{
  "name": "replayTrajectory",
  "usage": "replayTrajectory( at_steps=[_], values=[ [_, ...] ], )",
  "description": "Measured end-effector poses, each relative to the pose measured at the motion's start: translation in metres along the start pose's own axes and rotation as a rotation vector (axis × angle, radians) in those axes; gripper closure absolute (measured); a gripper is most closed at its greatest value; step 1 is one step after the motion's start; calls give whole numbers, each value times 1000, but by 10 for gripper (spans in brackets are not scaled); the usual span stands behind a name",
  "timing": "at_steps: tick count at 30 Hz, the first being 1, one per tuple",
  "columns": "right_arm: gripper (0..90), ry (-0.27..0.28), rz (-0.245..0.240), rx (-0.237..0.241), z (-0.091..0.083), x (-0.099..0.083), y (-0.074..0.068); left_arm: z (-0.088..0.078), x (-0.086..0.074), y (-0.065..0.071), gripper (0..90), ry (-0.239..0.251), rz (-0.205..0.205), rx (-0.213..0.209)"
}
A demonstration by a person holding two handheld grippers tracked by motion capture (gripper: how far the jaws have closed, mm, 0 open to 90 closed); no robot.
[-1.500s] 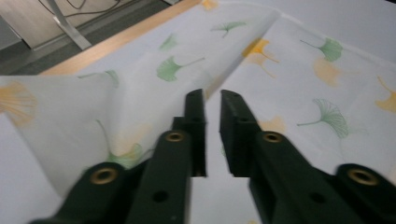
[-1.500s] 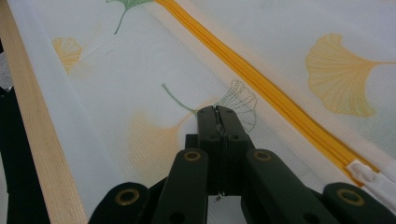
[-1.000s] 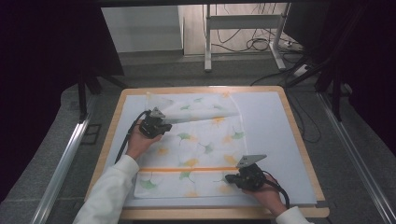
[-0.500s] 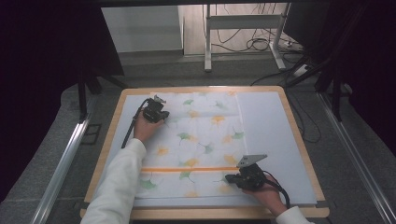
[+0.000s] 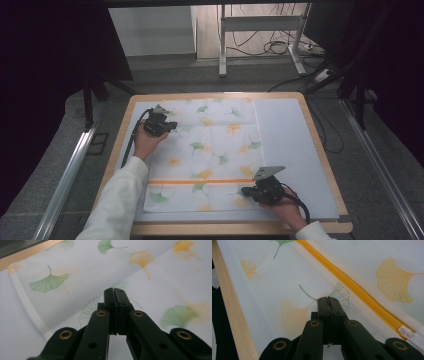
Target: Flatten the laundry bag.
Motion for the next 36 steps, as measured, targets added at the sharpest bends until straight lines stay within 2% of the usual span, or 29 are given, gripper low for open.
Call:
replayTrajectory(
  at_steps=[1,2,3,5,7,8,15,18,19,20,21,23,25,26,28,30,34,36],
  values=[
    [886,0,0,0,0,0,0,-12,-4,11,897,17,13,-14],
    [886,0,0,0,0,0,0,-12,-4,11,896,17,13,-14],
    [886,-1,0,0,0,0,0,-18,-7,18,896,33,17,-25],
    [886,-2,1,-1,0,0,0,-25,-11,28,896,35,31,-33],
    [886,-1,2,3,0,0,1,-34,-20,46,889,52,41,-55],
    [886,-1,2,3,0,0,1,-34,-20,46,886,52,41,-55],
    [886,0,20,15,0,0,2,-45,-44,78,871,74,39,-114],
    [885,0,21,14,0,0,2,-46,-50,83,874,68,46,-108],
    [885,-1,16,10,0,0,1,-49,-55,90,869,67,43,-108],
    [885,-1,16,10,0,0,1,-49,-55,90,863,67,43,-108],
    [876,-3,9,1,-1,0,1,-51,-62,97,851,70,32,-110],
    [869,-3,5,-4,-1,-1,1,-52,-65,102,840,66,29,-110],
    [844,-5,-1,-8,-3,-1,1,-56,-75,117,773,75,27,-102],
    [844,-5,-1,-8,-3,-1,1,-56,-75,117,747,75,27,-102],
    [815,-6,-8,-14,-3,-1,1,-57,-79,126,722,76,43,-94],
    [783,-4,-16,-16,-5,-1,2,-59,-81,134,705,82,67,-62],
    [732,9,-11,-21,-10,-2,1,-62,-83,143,660,97,55,-68],
    [705,19,-3,-30,-13,-2,2,-62,-84,147,606,96,50,-83]
  ],
)
Point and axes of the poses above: each handheld gripper's, and its own axes: z roughly forward along the jaws, x roughly out of its top, y roughly to its right, the point moved 4 cm from there along z, roughly forward along the jaws, and after that the axes turned 12 degrees about -x, right-handed, at the moved point
